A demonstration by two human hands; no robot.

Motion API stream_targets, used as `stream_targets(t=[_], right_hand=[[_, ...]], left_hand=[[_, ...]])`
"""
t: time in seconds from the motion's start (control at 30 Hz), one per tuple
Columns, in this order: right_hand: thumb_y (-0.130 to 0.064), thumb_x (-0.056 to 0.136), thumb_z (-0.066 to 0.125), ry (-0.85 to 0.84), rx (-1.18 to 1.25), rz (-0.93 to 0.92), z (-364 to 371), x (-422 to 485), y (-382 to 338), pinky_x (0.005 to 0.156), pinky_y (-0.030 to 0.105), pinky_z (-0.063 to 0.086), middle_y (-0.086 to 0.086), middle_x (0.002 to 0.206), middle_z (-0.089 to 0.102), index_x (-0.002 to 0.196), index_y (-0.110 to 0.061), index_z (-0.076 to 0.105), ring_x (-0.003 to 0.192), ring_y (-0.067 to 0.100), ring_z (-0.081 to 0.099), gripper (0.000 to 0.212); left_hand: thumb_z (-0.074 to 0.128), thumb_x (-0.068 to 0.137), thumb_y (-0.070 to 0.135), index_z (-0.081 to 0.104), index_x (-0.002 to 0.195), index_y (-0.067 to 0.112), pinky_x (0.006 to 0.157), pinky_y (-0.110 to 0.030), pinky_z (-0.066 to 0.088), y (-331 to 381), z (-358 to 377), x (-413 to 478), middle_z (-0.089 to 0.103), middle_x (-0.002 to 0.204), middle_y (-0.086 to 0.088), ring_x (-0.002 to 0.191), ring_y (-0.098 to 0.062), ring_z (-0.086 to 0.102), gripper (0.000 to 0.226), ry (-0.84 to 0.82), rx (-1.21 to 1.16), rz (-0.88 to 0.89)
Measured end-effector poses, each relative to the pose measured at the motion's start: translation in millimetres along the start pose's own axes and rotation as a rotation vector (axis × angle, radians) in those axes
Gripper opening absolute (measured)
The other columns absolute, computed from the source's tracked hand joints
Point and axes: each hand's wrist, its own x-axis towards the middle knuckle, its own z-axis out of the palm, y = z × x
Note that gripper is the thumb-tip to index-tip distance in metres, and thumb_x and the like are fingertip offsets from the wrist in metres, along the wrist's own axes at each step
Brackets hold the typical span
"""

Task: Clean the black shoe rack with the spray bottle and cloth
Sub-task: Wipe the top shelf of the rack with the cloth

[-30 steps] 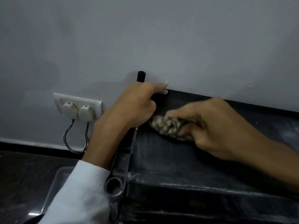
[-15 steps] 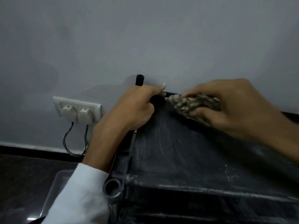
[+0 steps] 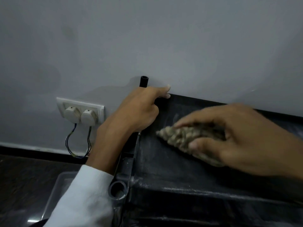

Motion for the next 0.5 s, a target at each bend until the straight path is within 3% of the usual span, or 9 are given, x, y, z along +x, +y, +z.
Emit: stream_targets(t=[0.07,0.13,0.23,0.3,0.4,0.43,0.5], right_hand=[[-0.049,0.079,0.058,0.106,-0.070,0.070,-12,3,9,0.077,0.019,0.048,-0.026,0.108,0.061,0.118,-0.057,0.051,0.091,-0.004,0.059,0.041],[-0.045,0.080,0.054,0.088,-0.151,0.180,-20,11,17,0.071,0.027,0.044,-0.014,0.112,0.050,0.115,-0.060,0.044,0.083,0.004,0.056,0.039],[-0.048,0.084,0.053,-0.048,-0.007,0.173,-25,22,20,0.068,0.020,0.051,-0.015,0.100,0.061,0.102,-0.049,0.066,0.083,0.008,0.065,0.023],[-0.065,0.083,0.057,-0.199,0.151,0.085,-27,22,23,0.070,0.021,0.059,-0.027,0.102,0.062,0.105,-0.051,0.071,0.088,0.001,0.069,0.030],[-0.090,0.060,0.062,-0.455,-0.038,-0.095,-33,19,36,0.077,0.016,0.056,-0.042,0.140,0.025,0.129,-0.072,0.040,0.107,-0.010,0.056,0.075],[-0.089,0.059,0.064,-0.451,-0.152,-0.175,-34,20,41,0.076,0.015,0.055,-0.039,0.148,0.018,0.132,-0.072,0.036,0.110,-0.007,0.054,0.081],[-0.078,0.069,0.063,-0.305,-0.327,-0.364,-30,23,51,0.085,0.015,0.044,-0.027,0.153,0.022,0.135,-0.066,0.040,0.120,-0.007,0.041,0.070]], left_hand=[[0.036,0.076,-0.014,0.046,0.146,0.025,0.112,-0.034,0.037,-1,0,1,0.058,0.137,0.015,0.133,-0.011,0.046,0.081,0.003,0.006,-0.004],[0.036,0.080,-0.013,0.044,0.147,0.027,0.113,-0.034,0.036,-1,1,1,0.057,0.138,0.017,0.136,-0.010,0.043,0.079,-0.004,0.011,-0.013],[0.036,0.080,-0.014,0.044,0.147,0.027,0.113,-0.033,0.036,1,0,1,0.057,0.138,0.016,0.136,-0.010,0.043,0.079,-0.004,0.011,-0.014],[0.037,0.080,-0.014,0.044,0.147,0.026,0.113,-0.032,0.036,2,-2,0,0.056,0.139,0.015,0.135,-0.010,0.044,0.079,0.001,0.022,-0.005],[0.038,0.080,-0.014,0.043,0.148,0.026,0.113,-0.032,0.036,3,-3,-1,0.055,0.140,0.015,0.138,-0.010,0.041,0.079,0.002,0.036,0.005],[0.038,0.080,-0.014,0.042,0.148,0.025,0.113,-0.032,0.035,3,-3,-1,0.055,0.141,0.014,0.138,-0.010,0.041,0.079,0.000,0.036,0.010],[0.039,0.082,-0.014,0.042,0.149,0.025,0.113,-0.031,0.035,3,-3,-1,0.054,0.142,0.013,0.137,-0.009,0.041,0.078,-0.004,0.043,0.019]])
